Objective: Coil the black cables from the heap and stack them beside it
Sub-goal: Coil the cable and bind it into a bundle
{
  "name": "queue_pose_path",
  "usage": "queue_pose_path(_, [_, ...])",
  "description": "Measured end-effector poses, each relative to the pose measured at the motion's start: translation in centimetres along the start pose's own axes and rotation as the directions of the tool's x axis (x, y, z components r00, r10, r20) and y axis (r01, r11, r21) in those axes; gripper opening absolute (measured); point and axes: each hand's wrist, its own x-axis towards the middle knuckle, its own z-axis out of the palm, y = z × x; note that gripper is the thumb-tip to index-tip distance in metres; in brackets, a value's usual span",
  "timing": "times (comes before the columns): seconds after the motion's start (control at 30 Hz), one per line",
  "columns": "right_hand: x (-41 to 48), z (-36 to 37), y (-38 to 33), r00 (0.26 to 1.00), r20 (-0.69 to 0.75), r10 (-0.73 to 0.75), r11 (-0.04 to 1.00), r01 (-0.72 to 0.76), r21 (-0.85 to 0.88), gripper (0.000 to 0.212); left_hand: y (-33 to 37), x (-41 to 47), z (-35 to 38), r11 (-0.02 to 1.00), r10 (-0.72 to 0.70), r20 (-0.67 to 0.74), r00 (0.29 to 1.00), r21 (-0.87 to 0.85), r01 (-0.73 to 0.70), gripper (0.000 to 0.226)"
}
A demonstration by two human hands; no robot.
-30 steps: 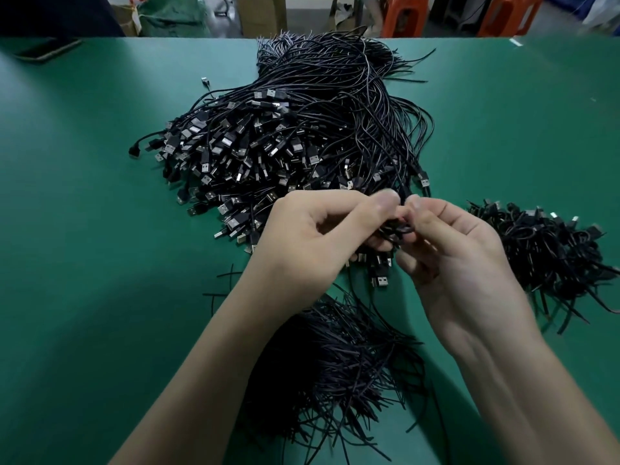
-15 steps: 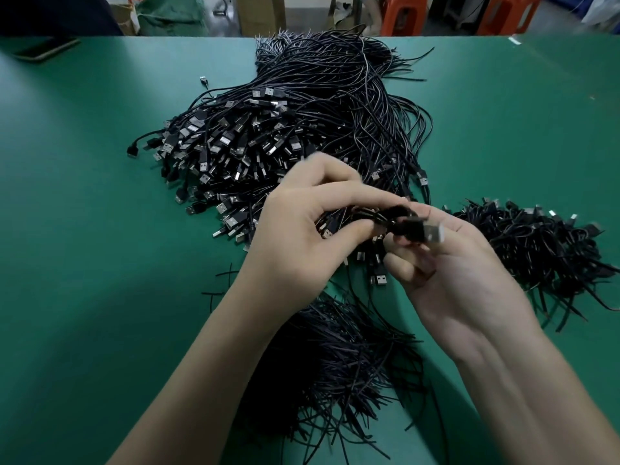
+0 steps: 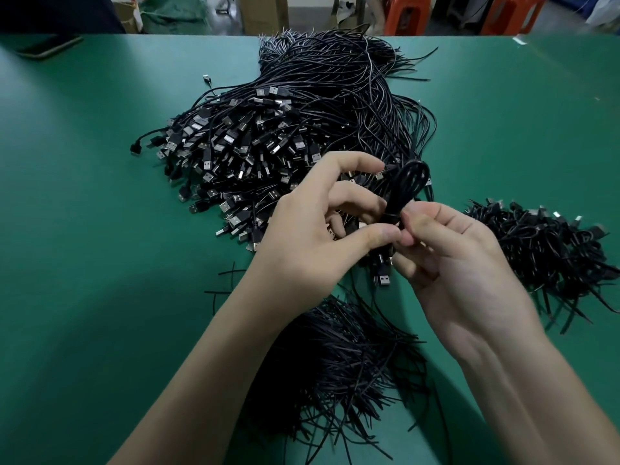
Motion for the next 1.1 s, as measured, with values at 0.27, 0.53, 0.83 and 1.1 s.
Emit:
queue_pose_path(0.27, [0.6, -1.0, -0.7, 0.994, 0.085, 0.064, 0.995, -0.058, -0.075, 0.030, -0.5, 0.2, -0.5, 0.878, 0.322, 0.072, 0.944, 0.350, -0.326, 0.026])
queue_pose_path(0.53, [0.8, -1.3, -0.6, 0.957, 0.174, 0.231, 0.961, -0.253, 0.116, 0.009, -0.8, 0.3, -0.8, 0.815, 0.437, 0.084, 0.895, 0.384, -0.434, 0.017])
queue_pose_path(0.83, [1.2, -3.1, -1.3, 0.975, 0.217, 0.049, 0.970, 0.005, -0.242, 0.021, -1.1, 0.1, -0.4, 0.870, 0.355, 0.131, 0.926, 0.316, -0.378, 0.025])
queue_pose_path(1.1, [2.7, -7.0, -2.2, 0.917, 0.043, -0.397, 0.176, 0.122, -0.977, 0.015, -1.5, 1.7, -1.1, 0.867, -0.079, -0.013, 0.997, 0.492, 0.075, 0.023])
